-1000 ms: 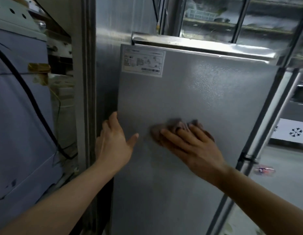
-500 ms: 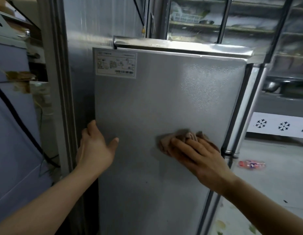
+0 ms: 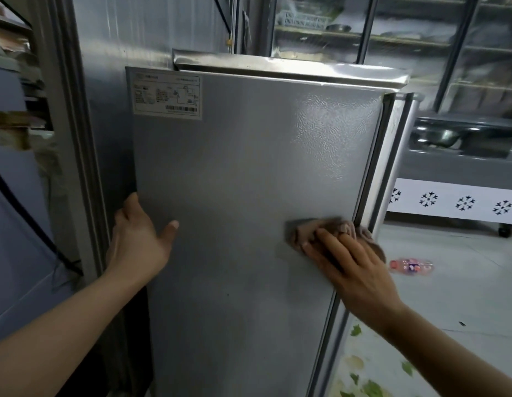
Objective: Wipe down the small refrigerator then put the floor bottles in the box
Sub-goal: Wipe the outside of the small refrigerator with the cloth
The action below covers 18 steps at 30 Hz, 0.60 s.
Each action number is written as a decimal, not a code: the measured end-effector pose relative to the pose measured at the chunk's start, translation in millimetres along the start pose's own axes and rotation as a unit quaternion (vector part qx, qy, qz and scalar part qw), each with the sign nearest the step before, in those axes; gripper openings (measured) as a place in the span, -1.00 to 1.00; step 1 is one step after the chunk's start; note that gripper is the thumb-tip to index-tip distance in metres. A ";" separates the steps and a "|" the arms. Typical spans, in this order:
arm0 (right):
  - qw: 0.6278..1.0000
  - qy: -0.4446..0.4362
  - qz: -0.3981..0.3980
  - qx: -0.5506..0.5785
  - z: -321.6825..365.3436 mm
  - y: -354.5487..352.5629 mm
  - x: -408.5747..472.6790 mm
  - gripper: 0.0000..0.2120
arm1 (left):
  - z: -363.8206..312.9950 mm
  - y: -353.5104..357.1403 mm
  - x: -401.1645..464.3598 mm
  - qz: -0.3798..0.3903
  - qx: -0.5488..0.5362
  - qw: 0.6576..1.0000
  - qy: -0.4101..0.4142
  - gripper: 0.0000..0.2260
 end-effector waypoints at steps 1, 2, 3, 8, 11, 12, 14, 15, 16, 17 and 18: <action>1.000 -0.012 0.006 0.011 -7.4 -3.3 4.2 -0.50 | 0.1 0.4 0.3 0.000 -0.002 1.000 0.001 -0.36; 1.000 -0.013 0.003 0.019 -17.8 -7.9 12.1 -0.51 | 0.4 0.9 1.1 0.001 -0.004 1.000 0.001 -0.37; 1.000 -0.004 -0.007 0.017 -30.7 -13.5 22.8 -0.51 | 1.3 1.4 1.7 0.001 -0.006 1.000 -0.001 -0.38; 0.987 0.095 -0.125 -0.037 -86.4 -37.0 72.2 -0.56 | 9.6 8.5 -3.7 -0.008 -0.023 1.000 -0.009 -0.41; 0.976 0.140 -0.166 -0.014 -71.6 -24.4 60.8 -0.60 | 23.6 19.5 -14.1 0.006 -0.031 0.999 -0.037 -0.44; 0.977 0.141 -0.162 -0.003 -61.3 -15.7 47.1 -0.60 | 28.9 22.6 -18.0 0.009 -0.026 0.999 -0.042 -0.46; 0.985 0.125 -0.119 0.006 -37.1 3.3 11.9 -0.56 | 38.6 27.2 -24.0 0.010 -0.010 0.999 -0.047 -0.51; 0.990 0.111 -0.086 0.006 -23.6 12.6 -7.5 -0.49 | 42.0 29.0 -26.0 0.012 -0.006 0.999 -0.049 -0.52; 0.994 0.095 -0.050 0.001 -10.0 21.6 -26.1 -0.41 | 44.5 30.6 -27.0 0.014 -0.006 0.999 -0.052 -0.52; 0.997 0.077 -0.015 -0.008 3.1 29.3 -43.2 -0.33 | 46.0 31.5 -27.2 0.015 -0.008 0.998 -0.054 -0.53; 0.998 0.063 0.014 -0.017 14.4 34.7 -57.2 -0.29 | 46.0 32.1 -27.2 0.014 -0.010 0.998 -0.055 -0.53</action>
Point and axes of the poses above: each hand's wrist, its own x-axis towards the middle knuckle, its own y-axis out of the palm, z = x × y, the point moved 5 cm from there along x, towards the middle knuckle, and after that the axes turned 2 degrees about y, right-handed, at the moved point
